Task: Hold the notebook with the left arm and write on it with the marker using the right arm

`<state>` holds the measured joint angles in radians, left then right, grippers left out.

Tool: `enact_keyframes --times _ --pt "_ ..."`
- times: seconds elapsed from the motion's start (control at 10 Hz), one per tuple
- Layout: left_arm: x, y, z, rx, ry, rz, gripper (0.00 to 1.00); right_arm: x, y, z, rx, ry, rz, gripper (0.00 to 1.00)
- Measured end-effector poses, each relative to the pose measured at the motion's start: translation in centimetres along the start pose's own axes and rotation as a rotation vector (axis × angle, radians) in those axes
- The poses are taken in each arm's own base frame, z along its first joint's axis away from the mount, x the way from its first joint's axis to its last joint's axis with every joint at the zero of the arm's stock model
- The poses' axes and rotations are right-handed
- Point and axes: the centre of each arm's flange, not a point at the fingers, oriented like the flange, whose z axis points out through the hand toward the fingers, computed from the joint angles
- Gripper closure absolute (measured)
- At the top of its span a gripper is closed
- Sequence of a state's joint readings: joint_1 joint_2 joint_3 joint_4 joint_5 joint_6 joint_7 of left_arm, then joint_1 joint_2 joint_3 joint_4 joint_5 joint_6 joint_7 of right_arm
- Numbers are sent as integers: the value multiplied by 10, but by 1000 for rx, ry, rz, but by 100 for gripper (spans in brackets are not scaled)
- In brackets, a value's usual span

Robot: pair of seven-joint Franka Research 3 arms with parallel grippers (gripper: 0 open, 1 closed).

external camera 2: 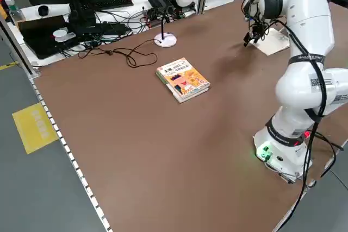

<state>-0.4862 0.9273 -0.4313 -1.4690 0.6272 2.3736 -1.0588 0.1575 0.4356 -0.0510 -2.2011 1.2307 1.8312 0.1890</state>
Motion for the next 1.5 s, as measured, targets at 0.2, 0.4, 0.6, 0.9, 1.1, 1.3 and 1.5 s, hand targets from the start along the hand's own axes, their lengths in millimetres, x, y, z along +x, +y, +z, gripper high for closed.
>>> enact_keyframes --times 0.2,0.4,0.6,0.9,1.1,1.3,1.5 --pt "0 0 0 0 0 0 0 5 3 2 -2 8 0 83" --pt "0 0 0 0 0 0 0 8 6 3 -5 9 -12 83" --pt "0 0 0 0 0 0 0 9 7 4 -6 8 -21 83" --pt "0 0 0 0 0 0 0 9 7 4 -6 8 -23 83" --pt "0 0 0 0 0 0 0 9 7 5 -8 7 -26 83" --pt "0 0 0 0 0 0 0 8 7 7 -11 6 -28 83" --pt "0 0 0 0 0 0 0 7 7 9 -16 4 -30 83"
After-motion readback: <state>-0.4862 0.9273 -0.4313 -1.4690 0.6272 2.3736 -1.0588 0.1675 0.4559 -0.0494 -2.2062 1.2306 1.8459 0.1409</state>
